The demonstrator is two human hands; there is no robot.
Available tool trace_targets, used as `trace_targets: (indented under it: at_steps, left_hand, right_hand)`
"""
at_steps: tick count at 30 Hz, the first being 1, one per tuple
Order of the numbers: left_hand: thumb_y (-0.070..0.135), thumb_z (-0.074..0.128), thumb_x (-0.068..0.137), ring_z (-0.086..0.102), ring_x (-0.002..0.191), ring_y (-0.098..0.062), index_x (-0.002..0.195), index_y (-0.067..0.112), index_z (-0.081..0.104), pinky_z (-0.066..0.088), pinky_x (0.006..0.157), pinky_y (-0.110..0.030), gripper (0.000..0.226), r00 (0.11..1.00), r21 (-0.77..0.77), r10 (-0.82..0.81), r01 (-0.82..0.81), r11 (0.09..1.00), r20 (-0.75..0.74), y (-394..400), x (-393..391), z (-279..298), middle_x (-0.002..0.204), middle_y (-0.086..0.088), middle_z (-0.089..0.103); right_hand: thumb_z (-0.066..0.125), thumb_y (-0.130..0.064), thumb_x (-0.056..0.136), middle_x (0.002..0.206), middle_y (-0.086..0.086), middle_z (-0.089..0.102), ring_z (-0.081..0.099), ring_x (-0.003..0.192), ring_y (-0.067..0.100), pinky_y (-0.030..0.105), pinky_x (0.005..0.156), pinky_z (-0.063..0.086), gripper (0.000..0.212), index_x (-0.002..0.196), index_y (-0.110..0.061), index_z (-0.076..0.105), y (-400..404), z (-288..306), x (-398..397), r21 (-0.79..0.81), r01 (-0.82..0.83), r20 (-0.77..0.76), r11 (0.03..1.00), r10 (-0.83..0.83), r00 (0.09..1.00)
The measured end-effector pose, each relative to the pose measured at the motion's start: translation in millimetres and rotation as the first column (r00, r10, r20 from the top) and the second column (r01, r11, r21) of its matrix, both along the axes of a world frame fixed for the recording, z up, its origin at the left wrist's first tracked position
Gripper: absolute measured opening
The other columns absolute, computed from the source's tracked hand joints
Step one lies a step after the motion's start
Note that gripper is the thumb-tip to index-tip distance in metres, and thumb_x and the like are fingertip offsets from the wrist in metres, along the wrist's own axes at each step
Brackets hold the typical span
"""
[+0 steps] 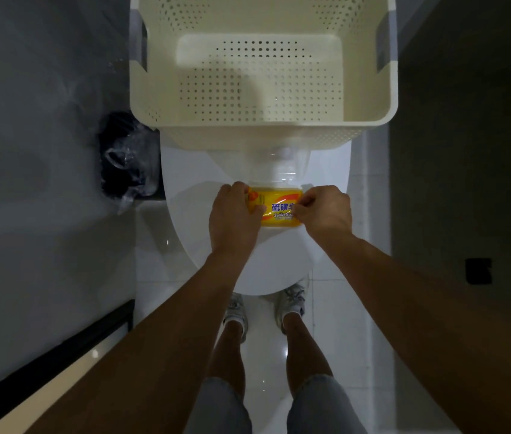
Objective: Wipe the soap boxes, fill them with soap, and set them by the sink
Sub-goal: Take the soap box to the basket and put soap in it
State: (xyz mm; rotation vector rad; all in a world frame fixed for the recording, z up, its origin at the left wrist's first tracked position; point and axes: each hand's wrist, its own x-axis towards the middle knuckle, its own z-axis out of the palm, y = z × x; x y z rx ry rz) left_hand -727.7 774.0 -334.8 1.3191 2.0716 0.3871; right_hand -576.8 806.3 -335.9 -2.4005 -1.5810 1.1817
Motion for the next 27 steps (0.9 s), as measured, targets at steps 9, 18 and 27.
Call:
trace_targets:
  at_steps: [9, 18, 27]
  left_hand:
    - [0.023, 0.069, 0.089, 0.062, 0.092, -0.021, 0.119, 0.021, 0.060, 0.055, 0.075, -0.039, 0.032, 0.996, 0.069, -0.077, 0.080, 0.994, -0.055, -9.1, -13.6, 1.1, 0.107, -0.003, 0.059]
    - [0.023, 0.071, 0.086, 0.061, 0.090, -0.021, 0.112, 0.020, 0.065, 0.053, 0.076, -0.036, 0.027, 0.992, 0.112, -0.128, 0.127, 0.986, 0.002, 0.3, -26.2, -2.0, 0.108, -0.004, 0.057]
    - [0.014, 0.048, 0.097, 0.054, 0.095, -0.015, 0.131, 0.019, 0.061, 0.041, 0.087, -0.025, 0.036, 0.986, 0.111, -0.029, 0.010, 0.994, 0.166, 31.0, -33.7, 9.3, 0.108, -0.005, 0.058]
  right_hand:
    - [0.073, -0.019, 0.087, 0.088, 0.002, 0.073, 0.067, 0.083, 0.018, 0.028, 0.075, 0.054, 0.003, 0.090, -0.018, 0.073, -11.4, 2.4, 4.5, 0.051, 0.026, -0.044, 0.998, -0.023, 0.999]
    - [0.067, -0.011, 0.090, 0.095, -0.004, 0.064, 0.066, 0.090, 0.017, 0.029, 0.080, 0.055, 0.017, 0.099, -0.023, 0.061, -5.2, 7.7, 9.2, 0.166, 0.108, -0.138, 0.980, -0.086, 0.987]
    - [0.060, 0.001, 0.090, 0.111, -0.012, 0.062, 0.062, 0.101, 0.011, 0.032, 0.096, 0.053, 0.049, 0.129, -0.028, 0.060, 10.3, 12.3, 11.4, 0.091, 0.219, -0.370, 0.971, -0.171, 0.913]
